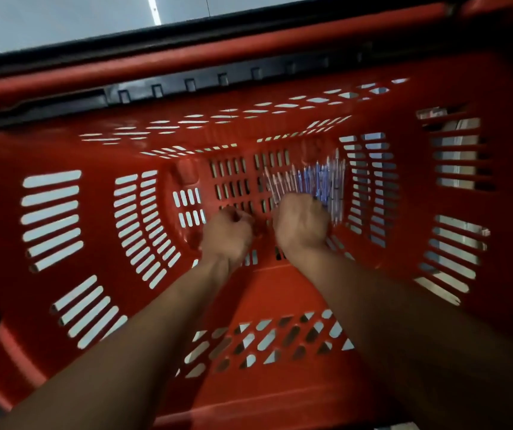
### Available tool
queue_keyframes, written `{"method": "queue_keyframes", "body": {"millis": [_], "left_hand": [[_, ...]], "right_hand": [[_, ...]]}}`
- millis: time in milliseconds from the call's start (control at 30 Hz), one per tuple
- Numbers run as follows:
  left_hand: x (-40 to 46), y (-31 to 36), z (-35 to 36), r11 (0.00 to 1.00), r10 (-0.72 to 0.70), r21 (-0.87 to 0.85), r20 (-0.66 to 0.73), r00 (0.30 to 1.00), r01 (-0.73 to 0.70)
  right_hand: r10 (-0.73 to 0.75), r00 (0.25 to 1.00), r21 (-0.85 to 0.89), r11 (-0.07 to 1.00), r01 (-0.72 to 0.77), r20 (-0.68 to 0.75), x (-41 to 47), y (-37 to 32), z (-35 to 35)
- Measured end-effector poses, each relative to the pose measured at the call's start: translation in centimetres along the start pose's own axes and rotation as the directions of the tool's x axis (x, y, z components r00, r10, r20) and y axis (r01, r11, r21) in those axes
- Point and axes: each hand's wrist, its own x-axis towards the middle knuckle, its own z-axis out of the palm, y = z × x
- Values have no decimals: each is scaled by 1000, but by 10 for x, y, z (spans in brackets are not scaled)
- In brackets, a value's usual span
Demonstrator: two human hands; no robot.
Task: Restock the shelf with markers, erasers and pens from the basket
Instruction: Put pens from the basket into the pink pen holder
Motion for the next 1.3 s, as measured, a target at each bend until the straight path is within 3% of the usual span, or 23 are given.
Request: {"method": "queue_keyframes", "body": {"millis": [267, 400, 633, 867, 1000, 1167, 1300], "left_hand": [[5, 17, 12, 997, 57, -61, 74, 996, -52], [10, 19, 16, 996, 3, -85, 75, 997, 3], [14, 17, 22, 998, -17, -67, 1, 1000, 17], [13, 4, 14, 965, -175, -231, -210, 962, 125], [13, -3, 4, 935, -252, -311, -236, 938, 173], [12, -9, -2, 922, -207, -361, -146, 967, 142], [15, -5, 5, 908, -82, -415, -36, 996, 60]], "right_hand": [[-70, 997, -76, 995, 71, 15, -4, -4, 4], [-75, 996, -35, 996, 77, 47, -2, 2, 7], [-143, 987, -22, 989, 145, 75, -1, 1, 11], [-247, 964, 13, 969, 247, 101, -6, -9, 18], [-304, 940, -16, 950, 310, 157, -9, -20, 22], [-299, 941, 93, 953, 287, 158, -12, -19, 22], [-411, 882, 233, 903, 360, 230, -18, -11, 9]]}}
